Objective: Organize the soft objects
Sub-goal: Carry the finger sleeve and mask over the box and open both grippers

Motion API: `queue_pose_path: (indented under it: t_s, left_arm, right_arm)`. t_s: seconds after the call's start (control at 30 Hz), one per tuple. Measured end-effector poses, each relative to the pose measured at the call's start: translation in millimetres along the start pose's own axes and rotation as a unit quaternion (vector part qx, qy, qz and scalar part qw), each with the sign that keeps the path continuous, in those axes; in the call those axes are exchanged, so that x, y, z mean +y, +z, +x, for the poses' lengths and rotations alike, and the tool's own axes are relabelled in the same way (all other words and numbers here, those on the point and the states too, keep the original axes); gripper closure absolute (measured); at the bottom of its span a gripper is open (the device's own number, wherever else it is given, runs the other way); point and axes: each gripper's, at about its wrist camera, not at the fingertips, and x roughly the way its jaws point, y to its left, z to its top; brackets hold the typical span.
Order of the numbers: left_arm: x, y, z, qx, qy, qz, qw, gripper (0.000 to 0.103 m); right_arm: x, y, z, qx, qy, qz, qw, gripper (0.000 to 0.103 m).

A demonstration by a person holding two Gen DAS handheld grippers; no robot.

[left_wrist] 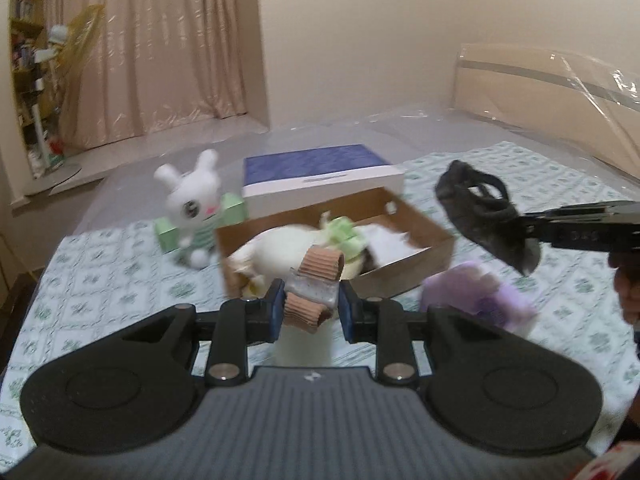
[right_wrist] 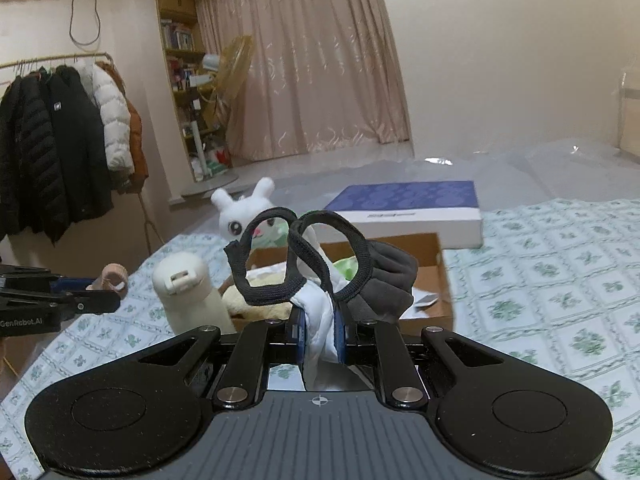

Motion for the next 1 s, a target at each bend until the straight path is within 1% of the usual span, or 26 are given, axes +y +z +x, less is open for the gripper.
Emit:
queue_pose_path:
  t_s: [0.07, 0.17, 0.3, 0.4, 0.53, 0.67, 0.77, 0.9, 1.0]
  left_arm:
    - [-19.2, 9.8, 6.6, 0.006, -0.007, -0.009, 0.9999, 0.077]
    - [-46.9, 22.6, 25.4, 0.026, -0.009, -0.019, 0.9994, 0.077]
    - [-82.5, 39.7, 55.5, 0.041, 0.006, -0.02, 0.9989, 0.077]
    - [-92.7, 52.6, 84.4, 0.05, 0.032, -0.04, 0.9975, 0.077]
    - [-93.0, 65.7, 127.6, 0.07, 0.065, -0.076, 0.9925, 0.077]
    - [-87.3, 72.5, 166.0, 0.078, 0.099, -0.112, 0.9856, 0.077]
    - [-84.1, 75.2, 190.7, 0.082, 0.131, -0.12, 0.9806, 0.077]
    - [-74.2, 74.9, 215.8, 0.085, 0.158, -0.133, 0.9747, 0.077]
    - [-67.2, 72.8, 230.3, 0.088, 0.175, -0.139, 0.9708, 0.077]
  right_arm:
    - [-9.9, 2.5, -6.6, -0.003, 0.0, 0.006, 1.0, 0.089]
    - [-26.5, 6.9, -9.2, 0.001, 0.011, 0.016, 1.0, 0.089]
    - [-51.9, 17.1, 0.9, 0.009, 0.034, 0.027, 0.999, 0.089]
    - [-71.8, 27.4, 14.7, 0.016, 0.049, 0.033, 0.998, 0.089]
    - [-90.0, 41.2, 41.8, 0.021, 0.073, 0.027, 0.997, 0.089]
    - [-104.4, 52.4, 77.8, 0.029, 0.093, 0.026, 0.995, 0.089]
    - [-109.5, 56.7, 106.0, 0.04, 0.105, 0.012, 0.994, 0.089]
    - [-114.0, 57.0, 141.2, 0.056, 0.112, -0.016, 0.992, 0.089]
    - [-116.6, 55.9, 163.5, 0.056, 0.115, -0.035, 0.991, 0.088]
